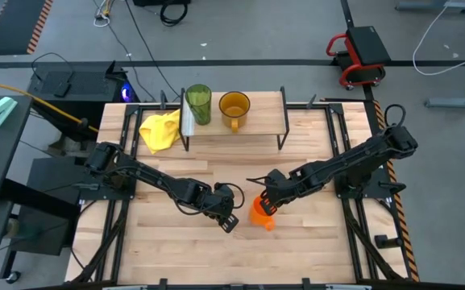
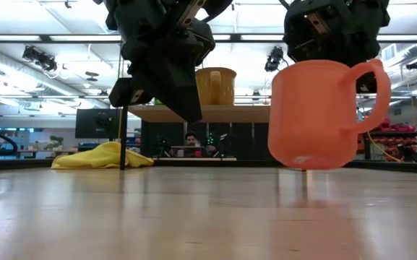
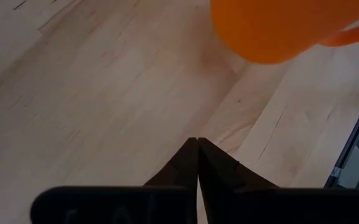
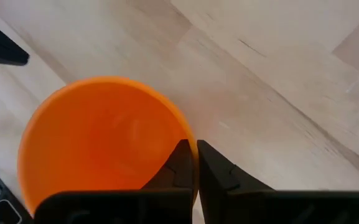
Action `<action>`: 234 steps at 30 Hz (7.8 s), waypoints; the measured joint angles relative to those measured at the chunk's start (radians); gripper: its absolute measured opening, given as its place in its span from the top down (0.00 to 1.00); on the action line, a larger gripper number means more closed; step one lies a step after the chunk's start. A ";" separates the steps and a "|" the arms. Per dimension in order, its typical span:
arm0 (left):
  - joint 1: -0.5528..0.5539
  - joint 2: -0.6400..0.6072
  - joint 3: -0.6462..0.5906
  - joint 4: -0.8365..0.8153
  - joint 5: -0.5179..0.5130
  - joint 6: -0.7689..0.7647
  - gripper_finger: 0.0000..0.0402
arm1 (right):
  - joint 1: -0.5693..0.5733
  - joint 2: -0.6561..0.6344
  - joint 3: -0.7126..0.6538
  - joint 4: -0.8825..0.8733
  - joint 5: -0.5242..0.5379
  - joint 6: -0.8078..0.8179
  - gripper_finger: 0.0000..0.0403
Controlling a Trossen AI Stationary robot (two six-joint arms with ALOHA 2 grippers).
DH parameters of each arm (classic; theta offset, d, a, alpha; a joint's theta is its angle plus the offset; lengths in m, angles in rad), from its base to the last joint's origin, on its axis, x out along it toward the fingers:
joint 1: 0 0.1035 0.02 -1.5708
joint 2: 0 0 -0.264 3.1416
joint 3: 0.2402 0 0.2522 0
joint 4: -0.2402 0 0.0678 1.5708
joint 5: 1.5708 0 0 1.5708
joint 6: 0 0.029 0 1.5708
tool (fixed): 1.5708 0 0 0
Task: Stack small to large cups/mugs on shelf
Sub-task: Put the orange mug on the shelf, then return to Home Position
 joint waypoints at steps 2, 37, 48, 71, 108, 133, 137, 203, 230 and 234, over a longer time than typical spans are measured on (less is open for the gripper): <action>0.000 0.000 0.000 0.000 0.000 0.000 0.95 | -0.009 -0.013 0.000 -0.014 0.000 -0.005 0.98; 0.001 0.000 0.000 0.004 0.000 -0.001 0.97 | -0.503 -0.161 0.503 -0.636 0.085 -0.396 0.98; 0.000 -0.002 0.000 0.010 0.000 -0.001 0.94 | -0.706 -0.075 0.603 -0.631 0.065 -0.540 0.98; 0.001 -0.002 0.000 0.010 0.000 -0.001 0.97 | -0.888 0.195 0.848 -0.681 0.091 -0.716 0.98; -0.001 0.000 0.000 0.010 0.000 -0.002 0.96 | -0.894 0.233 0.848 -0.682 0.045 -0.671 0.98; -0.001 0.000 0.000 0.010 0.000 -0.002 0.97 | -0.894 0.237 0.845 -0.688 0.047 -0.671 0.81; -0.001 0.000 0.000 0.010 0.000 -0.003 0.96 | -0.894 0.235 0.845 -0.687 0.066 -0.671 0.79; -0.002 -0.011 0.001 0.308 0.073 0.139 0.95 | -0.194 -0.320 0.848 -0.741 0.073 -0.586 0.73; 0.029 -0.585 0.000 0.231 -0.264 0.756 0.93 | 0.103 -0.395 0.848 -0.417 0.300 -0.759 0.74; 0.029 -0.587 0.000 0.232 -0.266 0.758 0.92 | 0.074 -0.396 0.848 -0.411 0.277 -0.669 0.74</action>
